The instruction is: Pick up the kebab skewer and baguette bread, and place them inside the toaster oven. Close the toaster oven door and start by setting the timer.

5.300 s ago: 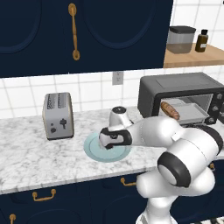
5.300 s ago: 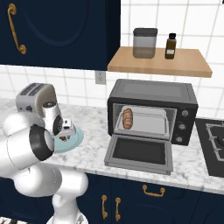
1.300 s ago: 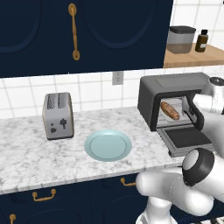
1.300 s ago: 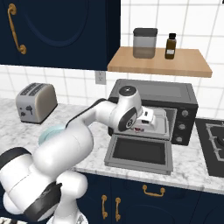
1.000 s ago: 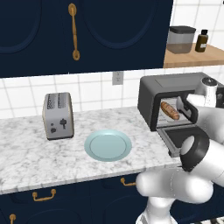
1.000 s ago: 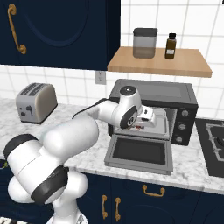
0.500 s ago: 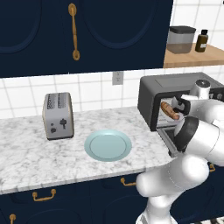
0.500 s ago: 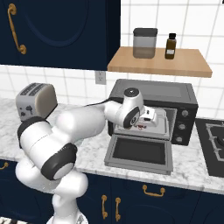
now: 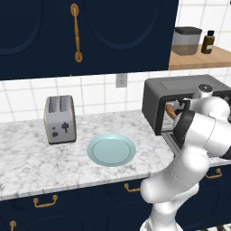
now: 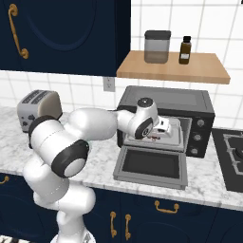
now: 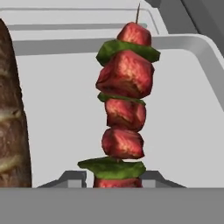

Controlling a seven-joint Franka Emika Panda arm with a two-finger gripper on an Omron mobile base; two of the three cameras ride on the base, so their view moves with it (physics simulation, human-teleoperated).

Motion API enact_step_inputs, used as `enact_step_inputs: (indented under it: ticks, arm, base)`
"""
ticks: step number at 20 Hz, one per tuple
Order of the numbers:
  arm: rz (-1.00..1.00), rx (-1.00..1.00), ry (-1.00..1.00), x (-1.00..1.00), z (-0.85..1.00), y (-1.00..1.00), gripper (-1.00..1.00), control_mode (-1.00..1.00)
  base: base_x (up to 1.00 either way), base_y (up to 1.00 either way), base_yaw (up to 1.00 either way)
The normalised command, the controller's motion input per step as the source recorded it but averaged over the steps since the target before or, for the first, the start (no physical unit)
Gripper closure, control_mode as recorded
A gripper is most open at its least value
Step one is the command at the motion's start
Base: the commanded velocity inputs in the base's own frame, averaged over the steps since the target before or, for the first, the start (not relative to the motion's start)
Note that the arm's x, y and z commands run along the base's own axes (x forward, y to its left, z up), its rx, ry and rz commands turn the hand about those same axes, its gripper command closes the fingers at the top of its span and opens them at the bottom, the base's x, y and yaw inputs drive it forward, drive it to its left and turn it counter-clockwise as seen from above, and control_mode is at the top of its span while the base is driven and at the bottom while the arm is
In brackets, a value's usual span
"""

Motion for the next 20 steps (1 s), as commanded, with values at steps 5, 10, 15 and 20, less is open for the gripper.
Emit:
enact_step_inputs:
  ticks: [5,10,15,20]
  arm:
    - [0.00,0.00,0.00,0.14,-0.15,-0.10,-1.00,-1.00]
    - [0.00,0.00,0.00,0.00,-0.02,-0.18,-1.00,-1.00]
    - [0.00,0.00,0.00,-0.04,0.03,0.00,-1.00,-1.00]
    - [0.00,0.00,-0.01,-0.91,0.06,0.00,-1.00,-1.00]
  base:
    - [0.00,0.00,0.00]
    - [0.00,0.00,0.00]
    - [0.00,0.00,0.00]
    - [0.00,0.00,0.00]
